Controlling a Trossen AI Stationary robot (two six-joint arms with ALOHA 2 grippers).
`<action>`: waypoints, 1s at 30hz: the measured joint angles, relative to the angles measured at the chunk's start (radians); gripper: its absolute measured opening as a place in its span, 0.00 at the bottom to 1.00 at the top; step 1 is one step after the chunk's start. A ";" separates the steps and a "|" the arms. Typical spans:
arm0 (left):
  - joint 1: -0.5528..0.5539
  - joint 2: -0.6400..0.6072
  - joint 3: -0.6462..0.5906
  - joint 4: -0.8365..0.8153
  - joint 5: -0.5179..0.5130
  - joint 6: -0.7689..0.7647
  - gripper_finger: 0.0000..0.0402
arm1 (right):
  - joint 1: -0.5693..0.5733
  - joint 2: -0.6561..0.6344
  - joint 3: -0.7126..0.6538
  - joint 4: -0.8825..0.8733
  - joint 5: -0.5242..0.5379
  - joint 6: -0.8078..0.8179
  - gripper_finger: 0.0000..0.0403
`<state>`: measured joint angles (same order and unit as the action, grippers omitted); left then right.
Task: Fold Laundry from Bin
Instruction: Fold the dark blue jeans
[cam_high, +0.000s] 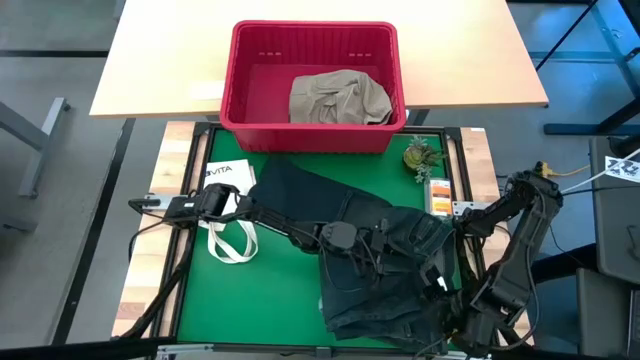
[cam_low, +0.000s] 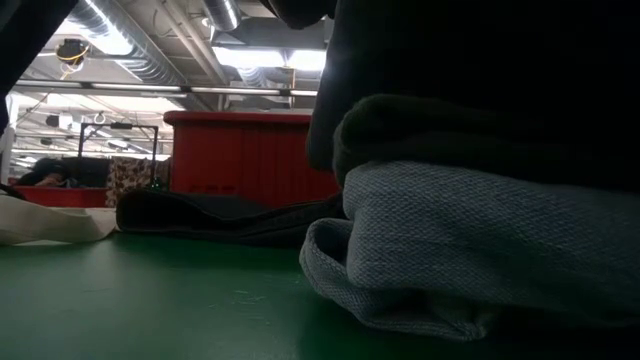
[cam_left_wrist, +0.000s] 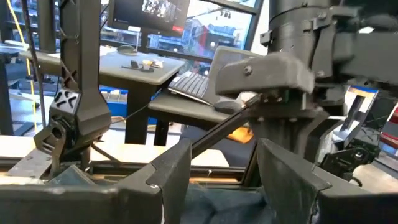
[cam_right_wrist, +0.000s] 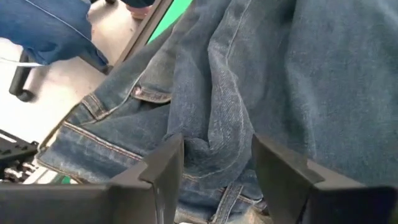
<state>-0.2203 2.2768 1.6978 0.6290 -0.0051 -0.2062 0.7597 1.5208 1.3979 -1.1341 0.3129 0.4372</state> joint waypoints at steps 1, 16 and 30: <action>0.000 0.000 0.000 0.000 0.000 0.000 0.44 | 0.000 0.003 0.000 -0.001 -0.003 0.000 0.47; -0.006 0.000 0.000 -0.008 0.102 0.053 0.44 | -0.001 0.012 0.001 -0.022 -0.055 0.003 0.19; -0.010 0.000 0.000 -0.015 0.101 0.111 0.44 | 0.001 0.012 0.096 -0.020 -0.137 0.003 0.02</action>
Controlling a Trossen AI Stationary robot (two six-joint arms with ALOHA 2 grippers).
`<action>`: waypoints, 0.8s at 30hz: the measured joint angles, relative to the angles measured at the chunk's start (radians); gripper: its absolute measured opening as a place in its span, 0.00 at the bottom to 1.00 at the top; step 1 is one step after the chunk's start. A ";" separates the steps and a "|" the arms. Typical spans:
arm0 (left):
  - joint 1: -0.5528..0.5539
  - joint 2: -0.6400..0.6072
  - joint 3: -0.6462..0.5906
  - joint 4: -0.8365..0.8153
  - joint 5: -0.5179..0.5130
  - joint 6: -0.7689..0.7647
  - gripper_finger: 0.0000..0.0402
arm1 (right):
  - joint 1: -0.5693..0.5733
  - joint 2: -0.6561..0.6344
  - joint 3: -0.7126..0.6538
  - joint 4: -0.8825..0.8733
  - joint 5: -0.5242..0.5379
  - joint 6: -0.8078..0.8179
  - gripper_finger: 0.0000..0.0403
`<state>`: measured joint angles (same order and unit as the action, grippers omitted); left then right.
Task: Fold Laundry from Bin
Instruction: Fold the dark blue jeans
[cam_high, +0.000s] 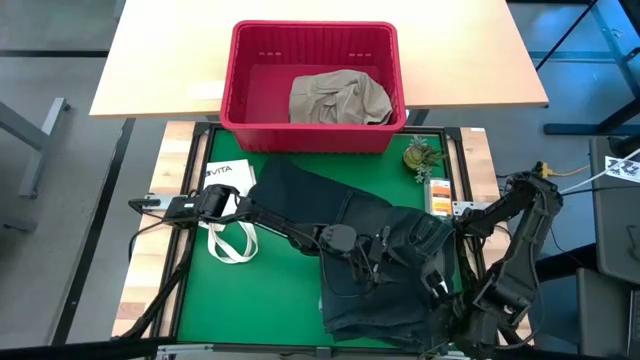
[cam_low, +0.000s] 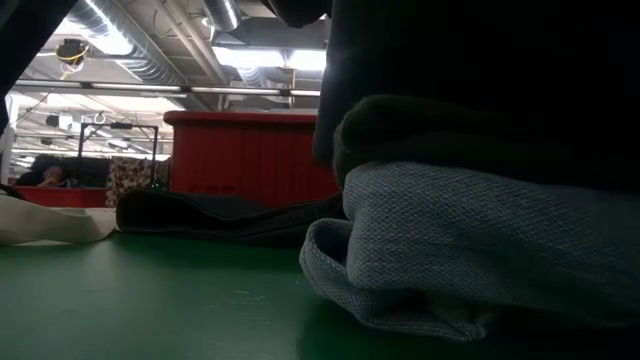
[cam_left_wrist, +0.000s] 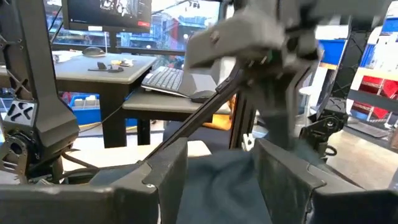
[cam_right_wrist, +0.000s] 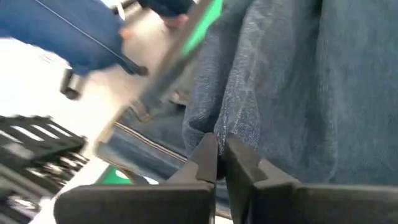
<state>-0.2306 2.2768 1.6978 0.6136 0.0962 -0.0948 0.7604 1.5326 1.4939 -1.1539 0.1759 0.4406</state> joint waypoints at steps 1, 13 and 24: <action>0.000 0.000 0.000 0.000 0.000 0.000 0.44 | 0.006 0.000 0.018 0.000 -0.011 0.001 0.02; -0.012 -0.093 0.000 -0.206 0.016 0.063 0.44 | 0.182 0.028 0.078 0.006 0.048 0.220 0.02; -0.089 -0.116 0.000 -0.449 0.131 0.053 0.44 | 0.201 0.170 0.078 -0.001 0.015 0.231 0.09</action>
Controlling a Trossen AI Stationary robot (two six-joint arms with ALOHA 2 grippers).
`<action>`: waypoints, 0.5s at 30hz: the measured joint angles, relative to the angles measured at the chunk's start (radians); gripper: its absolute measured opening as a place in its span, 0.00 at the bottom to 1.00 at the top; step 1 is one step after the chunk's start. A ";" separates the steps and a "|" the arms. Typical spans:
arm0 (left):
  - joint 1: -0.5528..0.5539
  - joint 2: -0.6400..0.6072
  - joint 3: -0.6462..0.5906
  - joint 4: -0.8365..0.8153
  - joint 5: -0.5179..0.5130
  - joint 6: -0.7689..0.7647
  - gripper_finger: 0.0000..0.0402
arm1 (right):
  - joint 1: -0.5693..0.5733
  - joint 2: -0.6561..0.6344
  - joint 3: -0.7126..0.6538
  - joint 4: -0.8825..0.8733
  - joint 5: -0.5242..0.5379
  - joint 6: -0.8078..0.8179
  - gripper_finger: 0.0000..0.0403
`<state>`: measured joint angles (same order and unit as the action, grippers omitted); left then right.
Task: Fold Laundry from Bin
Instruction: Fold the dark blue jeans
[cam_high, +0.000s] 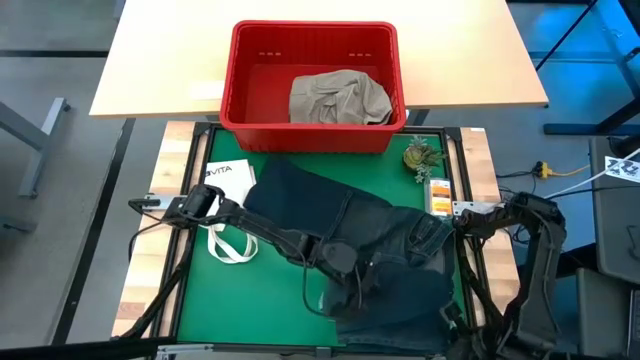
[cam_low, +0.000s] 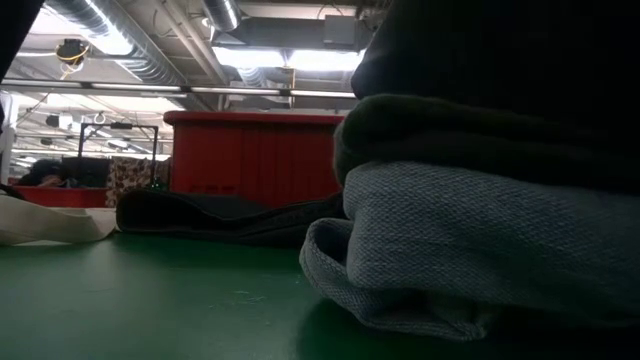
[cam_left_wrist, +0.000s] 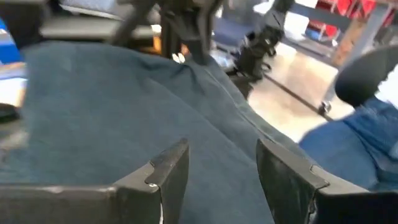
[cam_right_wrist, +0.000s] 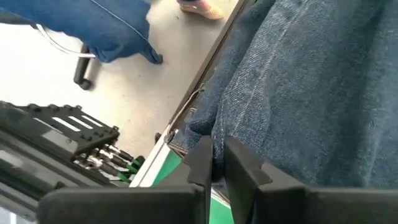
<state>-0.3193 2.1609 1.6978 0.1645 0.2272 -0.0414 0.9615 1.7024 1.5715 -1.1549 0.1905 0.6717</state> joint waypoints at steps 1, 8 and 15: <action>-0.008 0.000 0.000 -0.016 0.000 0.000 0.44 | 0.000 0.009 0.000 0.000 0.000 -0.005 0.09; -0.088 -0.013 0.000 -0.157 -0.076 -0.002 0.44 | 0.000 0.037 0.000 -0.001 -0.008 -0.015 0.08; -0.171 -0.013 0.000 -0.315 -0.252 -0.010 0.44 | 0.000 0.037 0.000 0.001 -0.015 -0.015 0.08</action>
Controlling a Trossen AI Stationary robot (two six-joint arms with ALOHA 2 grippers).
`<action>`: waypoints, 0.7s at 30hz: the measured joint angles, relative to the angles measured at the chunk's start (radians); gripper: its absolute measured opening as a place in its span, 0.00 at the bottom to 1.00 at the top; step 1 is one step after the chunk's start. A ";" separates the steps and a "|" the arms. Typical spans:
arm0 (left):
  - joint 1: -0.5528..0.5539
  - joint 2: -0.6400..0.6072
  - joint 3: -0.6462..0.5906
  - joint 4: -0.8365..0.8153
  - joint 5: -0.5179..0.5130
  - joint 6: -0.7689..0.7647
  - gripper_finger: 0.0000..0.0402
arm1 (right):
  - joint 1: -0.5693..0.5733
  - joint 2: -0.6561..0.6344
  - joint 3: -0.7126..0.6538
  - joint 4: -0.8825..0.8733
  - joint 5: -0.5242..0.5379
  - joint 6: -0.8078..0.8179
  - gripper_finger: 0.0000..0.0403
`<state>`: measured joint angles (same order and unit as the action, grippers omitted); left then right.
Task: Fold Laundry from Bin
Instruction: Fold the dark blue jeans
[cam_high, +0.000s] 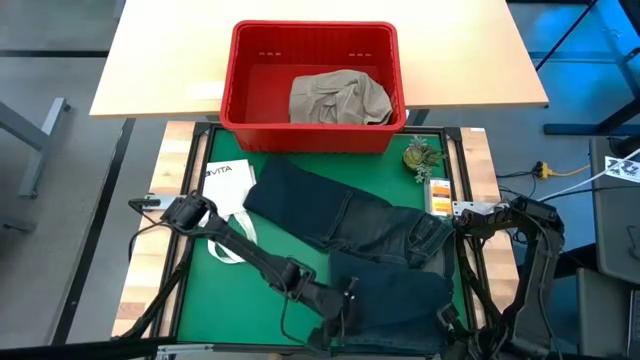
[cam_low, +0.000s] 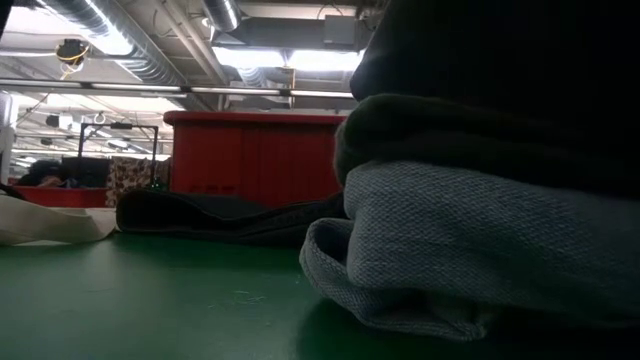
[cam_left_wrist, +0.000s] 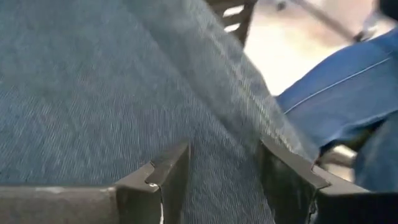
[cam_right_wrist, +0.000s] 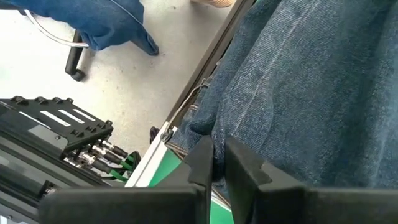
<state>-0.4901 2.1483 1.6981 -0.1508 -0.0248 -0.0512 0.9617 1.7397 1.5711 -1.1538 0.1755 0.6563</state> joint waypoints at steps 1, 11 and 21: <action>-0.009 0.000 0.000 -0.015 -0.034 0.003 0.44 | 0.000 0.000 0.000 0.000 -0.005 0.000 0.08; -0.020 0.003 0.000 -0.137 -0.147 -0.017 0.44 | 0.000 0.000 0.000 -0.001 -0.010 0.000 0.08; -0.087 -0.018 -0.001 -0.068 -0.203 -0.025 0.44 | -0.016 0.000 0.000 -0.001 -0.046 0.005 0.10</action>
<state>-0.5774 2.1300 1.6974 -0.2189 -0.2278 -0.0764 0.9455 1.7397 1.5711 -1.1544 0.1300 0.6618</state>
